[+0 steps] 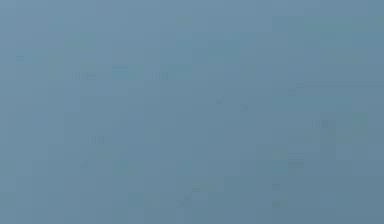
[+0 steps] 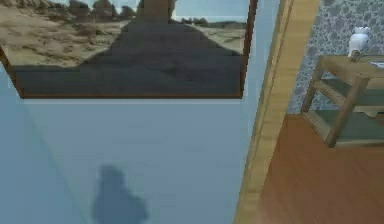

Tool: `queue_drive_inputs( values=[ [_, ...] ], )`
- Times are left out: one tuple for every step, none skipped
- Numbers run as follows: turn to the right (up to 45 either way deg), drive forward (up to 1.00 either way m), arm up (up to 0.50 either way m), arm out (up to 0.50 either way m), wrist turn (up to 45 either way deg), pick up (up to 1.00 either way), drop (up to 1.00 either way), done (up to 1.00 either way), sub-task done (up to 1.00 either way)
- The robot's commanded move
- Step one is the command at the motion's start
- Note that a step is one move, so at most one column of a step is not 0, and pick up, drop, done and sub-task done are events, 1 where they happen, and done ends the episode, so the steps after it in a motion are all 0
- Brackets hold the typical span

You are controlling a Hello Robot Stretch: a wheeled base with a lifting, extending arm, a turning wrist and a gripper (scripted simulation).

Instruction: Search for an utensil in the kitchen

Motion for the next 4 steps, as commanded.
queue_drive_inputs(
  values=[
    [-45.0, 0.0, 0.0, 0.0, 0.0, 0.0, 0.0, 0.0, 0.0],
    [-45.0, 0.0, 0.0, 0.0, 0.0, 0.0, 0.0, 0.0, 0.0],
    [-33.0, 0.0, 0.0, 0.0, 0.0, 0.0, 0.0, 0.0, 0.0],
    [0.0, 0.05, 0.0, 0.0, 0.0, 0.0, 0.0, 0.0, 0.0]
  ],
)
